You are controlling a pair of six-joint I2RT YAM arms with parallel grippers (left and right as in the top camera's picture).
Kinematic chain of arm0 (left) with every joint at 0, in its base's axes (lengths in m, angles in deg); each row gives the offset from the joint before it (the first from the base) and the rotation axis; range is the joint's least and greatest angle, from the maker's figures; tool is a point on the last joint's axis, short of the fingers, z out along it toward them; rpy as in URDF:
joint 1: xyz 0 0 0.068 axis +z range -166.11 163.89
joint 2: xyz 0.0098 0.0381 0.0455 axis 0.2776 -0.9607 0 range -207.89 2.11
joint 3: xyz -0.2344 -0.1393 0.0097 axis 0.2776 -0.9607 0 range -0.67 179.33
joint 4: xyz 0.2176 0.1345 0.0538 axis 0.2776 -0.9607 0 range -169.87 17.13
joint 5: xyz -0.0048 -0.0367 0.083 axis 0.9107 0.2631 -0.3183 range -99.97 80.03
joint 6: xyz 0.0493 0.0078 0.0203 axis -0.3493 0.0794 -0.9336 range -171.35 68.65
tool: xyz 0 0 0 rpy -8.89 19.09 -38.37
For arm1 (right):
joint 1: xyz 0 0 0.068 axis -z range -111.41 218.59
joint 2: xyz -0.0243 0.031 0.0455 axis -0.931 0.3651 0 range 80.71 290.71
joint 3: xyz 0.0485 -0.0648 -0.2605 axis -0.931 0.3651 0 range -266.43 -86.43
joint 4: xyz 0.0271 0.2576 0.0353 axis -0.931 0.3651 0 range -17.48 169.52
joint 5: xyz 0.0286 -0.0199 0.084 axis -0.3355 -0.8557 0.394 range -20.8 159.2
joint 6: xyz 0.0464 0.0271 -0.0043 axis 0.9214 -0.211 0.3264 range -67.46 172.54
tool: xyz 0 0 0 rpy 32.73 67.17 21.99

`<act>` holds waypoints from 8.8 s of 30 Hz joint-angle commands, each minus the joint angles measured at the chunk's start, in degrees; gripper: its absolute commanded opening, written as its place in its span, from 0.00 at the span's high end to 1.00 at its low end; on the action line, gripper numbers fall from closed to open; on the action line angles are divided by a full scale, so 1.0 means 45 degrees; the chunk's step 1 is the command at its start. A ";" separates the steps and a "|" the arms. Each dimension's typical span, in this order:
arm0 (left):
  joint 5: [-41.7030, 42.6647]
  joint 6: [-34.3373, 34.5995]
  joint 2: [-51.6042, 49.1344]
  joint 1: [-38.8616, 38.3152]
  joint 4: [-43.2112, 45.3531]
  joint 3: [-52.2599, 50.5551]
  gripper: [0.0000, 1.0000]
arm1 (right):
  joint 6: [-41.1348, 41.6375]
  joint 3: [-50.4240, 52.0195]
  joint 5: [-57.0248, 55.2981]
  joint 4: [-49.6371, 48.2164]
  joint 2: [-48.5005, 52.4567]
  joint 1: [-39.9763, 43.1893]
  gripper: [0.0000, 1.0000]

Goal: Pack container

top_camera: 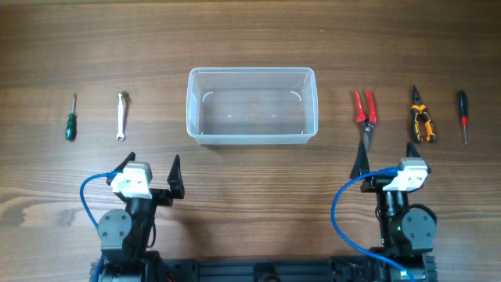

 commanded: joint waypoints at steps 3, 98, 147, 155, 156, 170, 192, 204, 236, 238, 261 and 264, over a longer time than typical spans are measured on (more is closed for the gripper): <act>0.0155 -0.0243 0.0053 -0.0073 0.0073 -0.0131 0.00 | -0.0155 0.0024 0.0005 -0.0053 -0.0209 -0.0073 0.00; 0.0155 -0.0243 0.0053 -0.0073 0.0073 -0.0131 0.00 | 0.0330 -0.8553 0.0971 0.7844 0.4794 -0.0073 0.00; 0.0155 -0.0243 0.0053 -0.0073 0.0073 -0.0131 0.00 | -0.5935 -2.0822 0.0359 1.2701 2.1332 0.5071 0.00; 0.0155 -0.0243 0.0053 -0.0073 0.0073 -0.0131 0.00 | -0.7145 -2.0822 0.1277 1.1759 2.1551 0.7422 0.00; 0.0155 -0.0243 0.0053 -0.0073 0.0073 -0.0131 0.00 | -0.7121 -2.0822 0.1549 1.1759 2.1663 0.7694 0.00; 0.0155 -0.0243 0.0053 -0.0073 0.0073 -0.0131 0.00 | -0.6761 -2.2775 0.1219 1.2575 2.5427 0.8349 0.00; 0.0155 -0.0243 0.0053 -0.0073 0.0073 -0.0131 0.00 | -0.6785 -2.6763 0.1243 1.4965 2.9789 0.8296 0.00; 0.0155 -0.0243 0.0053 -0.0073 0.0073 -0.0131 0.00 | -0.6455 -2.6763 0.0291 1.4625 3.0099 0.8199 0.00; 0.0155 -0.0243 0.0053 -0.0073 0.0073 -0.0131 0.00 | -0.6810 -2.6758 0.0627 1.4086 3.1236 0.7723 0.00; 0.0155 -0.0243 0.0053 -0.0073 0.0073 -0.0131 0.00 | -0.6805 -2.6758 0.0578 1.4134 3.1236 0.7781 0.00; 0.0155 -0.0243 0.0053 -0.0073 0.0073 -0.0131 0.00 | -0.6805 -2.6753 0.0646 1.4202 3.1236 0.8165 0.23; 0.0155 -0.0243 0.0053 -0.0073 0.0073 -0.0131 0.00 | -0.6805 -2.6753 0.0646 1.4207 3.1236 0.8165 0.29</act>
